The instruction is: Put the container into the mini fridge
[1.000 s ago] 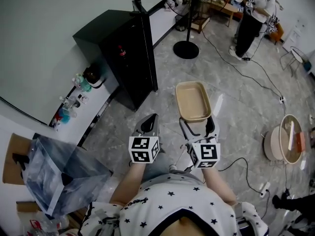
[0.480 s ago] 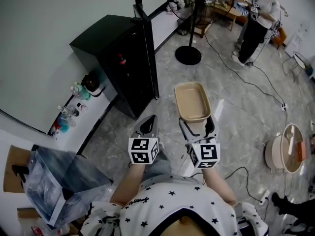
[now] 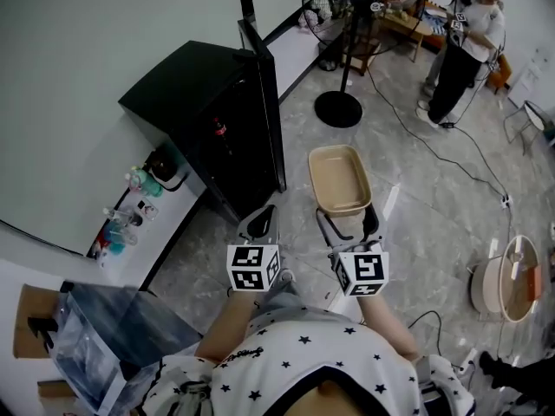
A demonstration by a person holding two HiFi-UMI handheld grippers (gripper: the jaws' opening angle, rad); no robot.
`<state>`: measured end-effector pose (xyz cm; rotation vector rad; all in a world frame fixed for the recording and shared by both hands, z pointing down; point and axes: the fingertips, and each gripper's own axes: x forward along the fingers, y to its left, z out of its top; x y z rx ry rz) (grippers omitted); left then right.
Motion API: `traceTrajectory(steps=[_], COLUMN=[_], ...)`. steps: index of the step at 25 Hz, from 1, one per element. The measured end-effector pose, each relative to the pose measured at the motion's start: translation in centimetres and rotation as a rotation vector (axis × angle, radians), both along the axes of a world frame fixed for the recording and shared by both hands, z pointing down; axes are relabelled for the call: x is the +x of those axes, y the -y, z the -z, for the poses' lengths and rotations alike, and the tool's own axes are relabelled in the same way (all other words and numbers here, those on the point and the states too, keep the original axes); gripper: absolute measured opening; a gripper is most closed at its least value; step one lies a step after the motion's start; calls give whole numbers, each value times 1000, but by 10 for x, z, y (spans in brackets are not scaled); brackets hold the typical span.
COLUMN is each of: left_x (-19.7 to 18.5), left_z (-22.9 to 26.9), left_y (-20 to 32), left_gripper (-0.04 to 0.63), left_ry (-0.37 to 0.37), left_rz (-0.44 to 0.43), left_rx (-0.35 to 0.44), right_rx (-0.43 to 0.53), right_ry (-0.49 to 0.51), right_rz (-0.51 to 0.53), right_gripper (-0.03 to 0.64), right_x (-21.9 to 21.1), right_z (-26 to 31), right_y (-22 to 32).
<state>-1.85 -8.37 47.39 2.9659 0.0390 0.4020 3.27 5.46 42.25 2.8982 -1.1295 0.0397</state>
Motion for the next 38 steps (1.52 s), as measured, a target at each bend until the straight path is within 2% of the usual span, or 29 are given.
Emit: traceTrajectory(steps=[14, 22, 27, 38], left_x=[88, 113, 111, 120], left_z=[-1, -4, -6, -7], left_y=[91, 131, 150, 192], left_gripper=[12, 12, 12, 12], left_ry=[3, 4, 5, 19], left_rz=[20, 53, 109, 290], left_rx=[11, 18, 11, 10], right_rx=[0, 9, 2, 5], right_ry=[10, 7, 23, 36], right_rz=[48, 99, 152, 345], right_gripper=[462, 462, 462, 460], right_x=[91, 119, 125, 153], right_z=[1, -1, -10, -15], right_y=[100, 151, 178, 240])
